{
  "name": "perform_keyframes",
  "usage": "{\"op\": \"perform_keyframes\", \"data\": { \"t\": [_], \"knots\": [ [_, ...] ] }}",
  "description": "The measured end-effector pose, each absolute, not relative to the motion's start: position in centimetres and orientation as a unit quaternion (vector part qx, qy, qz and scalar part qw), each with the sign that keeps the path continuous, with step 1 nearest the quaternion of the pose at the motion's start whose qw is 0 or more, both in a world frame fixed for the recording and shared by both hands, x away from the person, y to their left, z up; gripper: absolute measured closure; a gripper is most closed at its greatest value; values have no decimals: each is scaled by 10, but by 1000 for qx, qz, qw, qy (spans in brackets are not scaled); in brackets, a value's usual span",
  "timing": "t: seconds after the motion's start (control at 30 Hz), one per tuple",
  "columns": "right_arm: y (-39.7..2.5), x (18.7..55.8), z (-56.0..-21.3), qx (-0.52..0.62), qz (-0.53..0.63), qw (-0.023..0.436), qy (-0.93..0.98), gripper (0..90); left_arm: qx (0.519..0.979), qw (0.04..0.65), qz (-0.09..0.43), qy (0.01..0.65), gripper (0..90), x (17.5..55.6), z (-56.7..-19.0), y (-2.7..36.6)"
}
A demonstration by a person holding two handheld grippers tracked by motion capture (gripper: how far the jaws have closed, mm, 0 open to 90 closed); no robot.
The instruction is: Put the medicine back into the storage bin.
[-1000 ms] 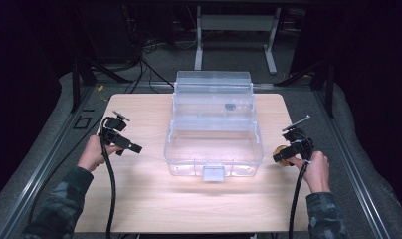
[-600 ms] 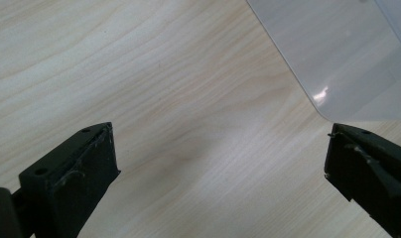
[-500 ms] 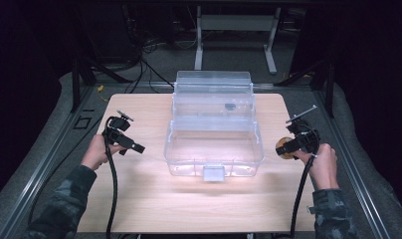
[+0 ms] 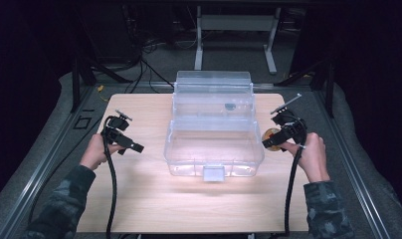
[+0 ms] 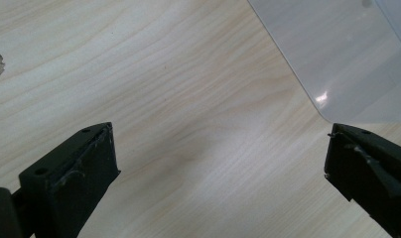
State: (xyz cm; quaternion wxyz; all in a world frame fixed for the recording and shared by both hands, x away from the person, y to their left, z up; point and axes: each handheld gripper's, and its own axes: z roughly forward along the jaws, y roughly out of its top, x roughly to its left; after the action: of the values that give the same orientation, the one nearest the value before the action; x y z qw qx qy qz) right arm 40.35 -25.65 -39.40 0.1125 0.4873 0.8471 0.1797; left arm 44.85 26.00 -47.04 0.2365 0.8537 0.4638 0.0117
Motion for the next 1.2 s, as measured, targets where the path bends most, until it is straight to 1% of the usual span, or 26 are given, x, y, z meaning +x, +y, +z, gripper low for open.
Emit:
{"op": "perform_keyframes", "data": {
  "t": [0.23, 0.53, 0.9, 1.2],
  "knots": [
    [-222, 410, -391, 458, 177, 107, 865, 203, 855, 234, 12, 463, 2, 448, -470, 259],
    [-188, 422, -405, 428, 154, 84, 887, 203, 856, 234, 12, 460, 2, 449, -471, 257],
    [-175, 430, -429, 422, 109, 58, 898, 203, 857, 234, 9, 460, 2, 449, -472, 256],
    [-178, 429, -441, 416, 87, 48, 904, 203, 859, 235, 2, 455, 2, 450, -475, 252]
  ]
}}
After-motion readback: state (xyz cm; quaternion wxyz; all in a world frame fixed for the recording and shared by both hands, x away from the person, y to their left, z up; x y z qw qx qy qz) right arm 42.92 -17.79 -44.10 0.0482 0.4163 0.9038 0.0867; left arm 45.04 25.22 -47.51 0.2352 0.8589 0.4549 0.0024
